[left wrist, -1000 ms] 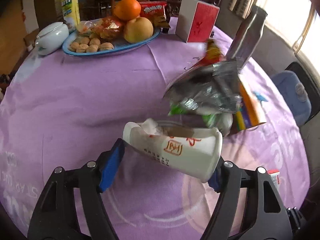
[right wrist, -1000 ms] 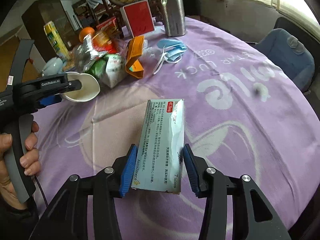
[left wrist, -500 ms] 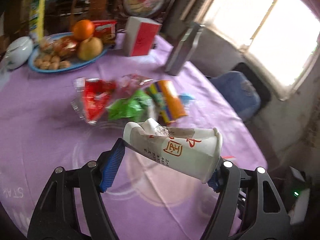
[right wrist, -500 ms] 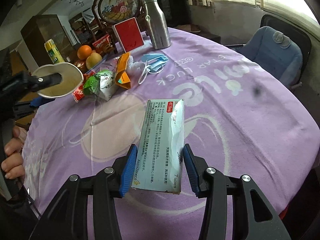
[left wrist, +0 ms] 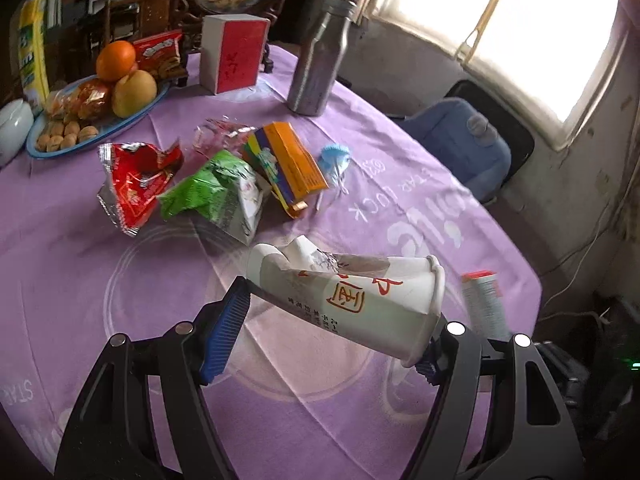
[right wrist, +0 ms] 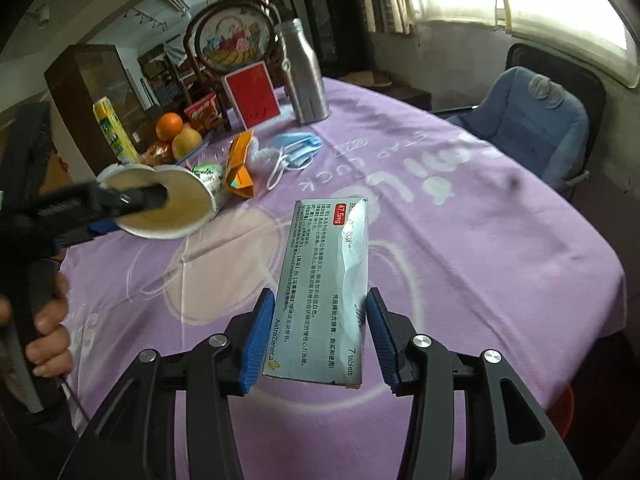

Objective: Collect trash
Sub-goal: 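Carry the paper cup and medicine box over to the red wastebasket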

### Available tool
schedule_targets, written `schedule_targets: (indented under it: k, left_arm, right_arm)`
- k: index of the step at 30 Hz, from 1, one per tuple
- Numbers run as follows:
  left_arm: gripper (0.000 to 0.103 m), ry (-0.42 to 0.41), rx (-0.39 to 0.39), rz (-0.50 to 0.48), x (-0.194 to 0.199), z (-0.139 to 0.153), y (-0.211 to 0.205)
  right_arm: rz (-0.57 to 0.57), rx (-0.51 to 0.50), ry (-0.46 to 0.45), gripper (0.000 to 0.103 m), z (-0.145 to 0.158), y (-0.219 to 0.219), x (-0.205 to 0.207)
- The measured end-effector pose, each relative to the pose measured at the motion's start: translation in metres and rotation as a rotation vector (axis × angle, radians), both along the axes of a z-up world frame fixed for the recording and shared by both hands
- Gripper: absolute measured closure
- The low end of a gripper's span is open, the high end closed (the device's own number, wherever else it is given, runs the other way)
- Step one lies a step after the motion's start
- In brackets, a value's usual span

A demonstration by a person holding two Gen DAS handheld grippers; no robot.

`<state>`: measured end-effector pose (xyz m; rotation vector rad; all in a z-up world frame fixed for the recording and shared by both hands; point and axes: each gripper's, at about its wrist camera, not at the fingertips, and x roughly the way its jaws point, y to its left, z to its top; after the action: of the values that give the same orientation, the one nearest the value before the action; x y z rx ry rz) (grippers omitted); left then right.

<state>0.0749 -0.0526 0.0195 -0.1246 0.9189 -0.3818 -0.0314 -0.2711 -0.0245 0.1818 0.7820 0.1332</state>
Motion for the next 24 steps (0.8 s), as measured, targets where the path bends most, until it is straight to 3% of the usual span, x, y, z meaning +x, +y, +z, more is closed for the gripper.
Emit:
schedule_targets:
  k: [9, 24]
  left_arm:
    - [0.033, -0.029, 0.135, -0.12, -0.027, -0.013, -0.066]
    - [0.033, -0.062, 0.209, -0.361, -0.101, -0.022, -0.182]
  right_arm:
    - [-0.076, 0.007, -0.083, 0.056, 0.016, -0.055, -0.058]
    - [-0.205, 0.086, -0.08, 0.056, -0.011, -0.133, -0.106]
